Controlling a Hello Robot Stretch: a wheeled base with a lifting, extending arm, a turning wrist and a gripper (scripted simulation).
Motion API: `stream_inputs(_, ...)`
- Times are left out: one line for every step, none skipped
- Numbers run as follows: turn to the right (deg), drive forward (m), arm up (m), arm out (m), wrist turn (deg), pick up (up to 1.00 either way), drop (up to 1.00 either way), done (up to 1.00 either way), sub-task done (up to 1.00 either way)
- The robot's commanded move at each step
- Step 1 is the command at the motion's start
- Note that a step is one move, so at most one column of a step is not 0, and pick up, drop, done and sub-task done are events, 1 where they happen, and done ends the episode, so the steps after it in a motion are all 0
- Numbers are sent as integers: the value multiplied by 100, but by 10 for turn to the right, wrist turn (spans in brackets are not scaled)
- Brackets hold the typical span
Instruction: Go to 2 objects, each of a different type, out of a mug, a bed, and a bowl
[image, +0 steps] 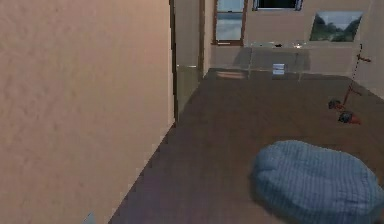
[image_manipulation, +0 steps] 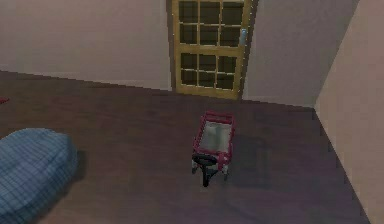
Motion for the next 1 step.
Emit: stream_inputs(-30, 0, 0, 0, 0, 0, 0, 0, 0)
